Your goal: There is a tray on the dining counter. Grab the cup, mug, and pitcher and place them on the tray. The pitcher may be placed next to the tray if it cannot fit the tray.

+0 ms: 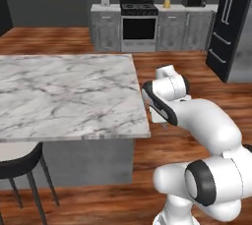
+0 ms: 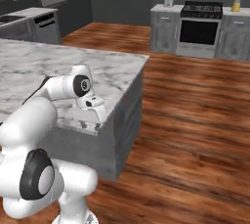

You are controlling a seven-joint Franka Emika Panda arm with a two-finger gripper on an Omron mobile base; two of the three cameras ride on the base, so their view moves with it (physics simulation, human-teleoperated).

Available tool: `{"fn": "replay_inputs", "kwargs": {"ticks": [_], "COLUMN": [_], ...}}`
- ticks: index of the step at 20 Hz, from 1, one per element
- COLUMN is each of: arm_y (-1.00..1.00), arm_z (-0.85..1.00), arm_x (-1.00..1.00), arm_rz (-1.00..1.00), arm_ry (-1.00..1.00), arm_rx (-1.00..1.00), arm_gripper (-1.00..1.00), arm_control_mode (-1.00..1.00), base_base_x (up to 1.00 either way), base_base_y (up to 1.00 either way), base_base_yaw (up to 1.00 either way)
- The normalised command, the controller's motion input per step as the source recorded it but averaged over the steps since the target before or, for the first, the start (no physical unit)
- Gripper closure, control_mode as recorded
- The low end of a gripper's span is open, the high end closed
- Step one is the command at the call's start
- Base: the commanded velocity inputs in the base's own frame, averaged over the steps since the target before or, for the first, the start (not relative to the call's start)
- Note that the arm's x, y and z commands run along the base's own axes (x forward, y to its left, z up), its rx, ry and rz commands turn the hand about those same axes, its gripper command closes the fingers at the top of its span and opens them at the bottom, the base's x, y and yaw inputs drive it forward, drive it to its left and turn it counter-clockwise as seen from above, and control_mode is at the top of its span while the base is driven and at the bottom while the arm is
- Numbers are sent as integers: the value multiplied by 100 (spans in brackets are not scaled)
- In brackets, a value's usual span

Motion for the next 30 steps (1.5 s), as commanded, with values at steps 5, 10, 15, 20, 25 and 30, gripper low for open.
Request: {"fn": "replay_inputs", "kwargs": {"ticks": [5, 10, 15, 20, 25, 30], "arm_y": [0, 0, 0, 0, 0, 0], "arm_z": [0, 0, 0, 0, 0, 0], "arm_x": [0, 0, 0, 0, 0, 0], "arm_rz": [0, 0, 0, 0, 0, 0], "arm_ry": [0, 0, 0, 0, 0, 0], "arm_rx": [0, 0, 0, 0, 0, 0], "arm_gripper": [-100, -100, -100, -100, -100, -100], "arm_control_mode": [100, 100, 100, 100, 100, 100], "base_base_x": [54, 90, 100, 100, 100, 100], "base_base_y": [-100, -100, -100, -100, -86, -44], "base_base_yaw": [0, 0, 0, 0, 0, -5]}}
